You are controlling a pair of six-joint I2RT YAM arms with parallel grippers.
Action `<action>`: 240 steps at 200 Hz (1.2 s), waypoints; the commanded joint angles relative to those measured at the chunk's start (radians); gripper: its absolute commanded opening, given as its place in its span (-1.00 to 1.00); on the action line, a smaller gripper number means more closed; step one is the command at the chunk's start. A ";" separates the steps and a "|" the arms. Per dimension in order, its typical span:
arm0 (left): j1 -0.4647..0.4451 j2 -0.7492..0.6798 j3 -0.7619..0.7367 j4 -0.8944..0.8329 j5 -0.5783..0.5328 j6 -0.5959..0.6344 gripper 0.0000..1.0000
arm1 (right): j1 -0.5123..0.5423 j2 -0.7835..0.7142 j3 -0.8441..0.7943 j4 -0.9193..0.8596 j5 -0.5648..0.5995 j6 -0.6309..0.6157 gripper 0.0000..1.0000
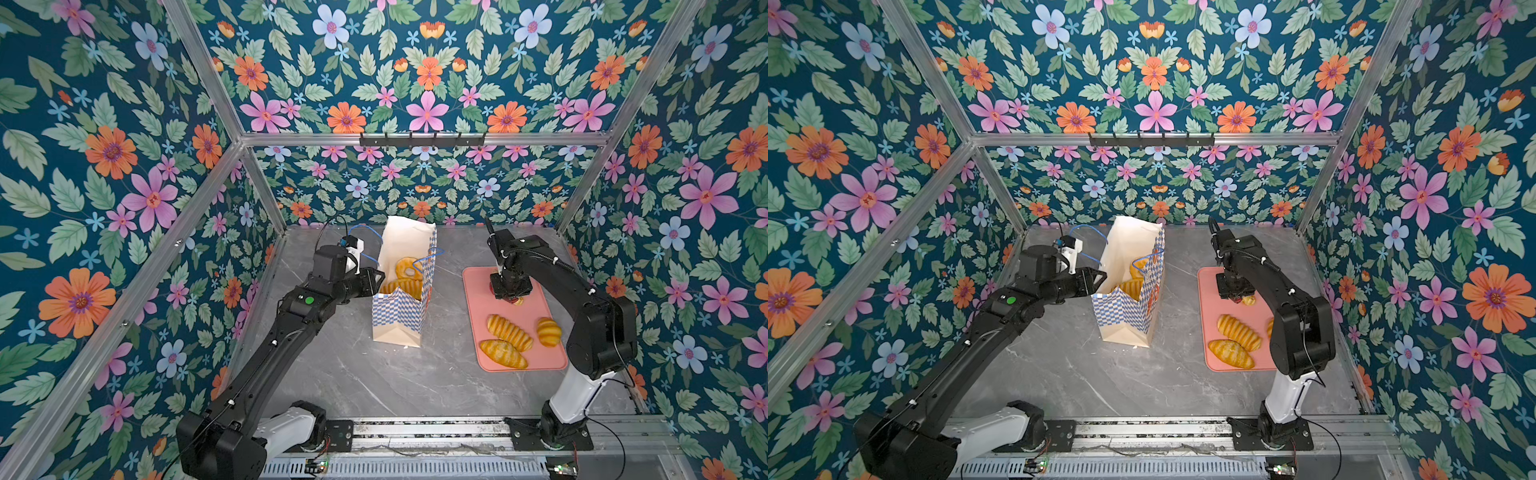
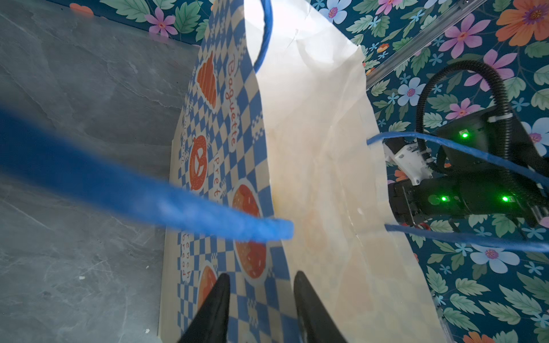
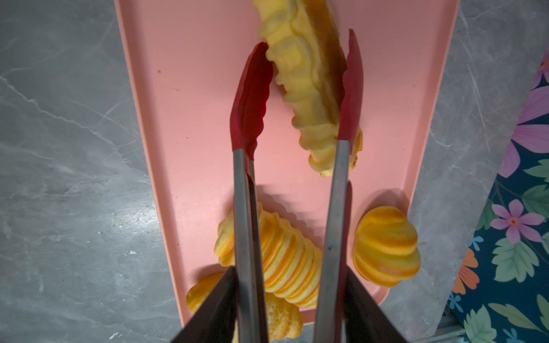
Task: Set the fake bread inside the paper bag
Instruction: 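Lower the tongs and close them on the long crinkled yellow bread, then lift the crinkled bread with the tongs and carry it over the bag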
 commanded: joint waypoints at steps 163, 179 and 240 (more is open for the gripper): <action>0.000 0.004 0.067 -0.057 -0.037 0.016 -0.16 | -0.021 -0.330 0.015 0.046 -0.241 0.119 -0.48; 0.000 0.007 0.067 -0.056 -0.036 0.014 -0.20 | -0.021 -0.360 0.032 0.065 -0.319 0.145 -0.49; 0.000 0.013 0.069 -0.053 -0.024 0.004 -0.38 | -0.005 -0.411 0.135 0.176 -0.569 0.278 -0.50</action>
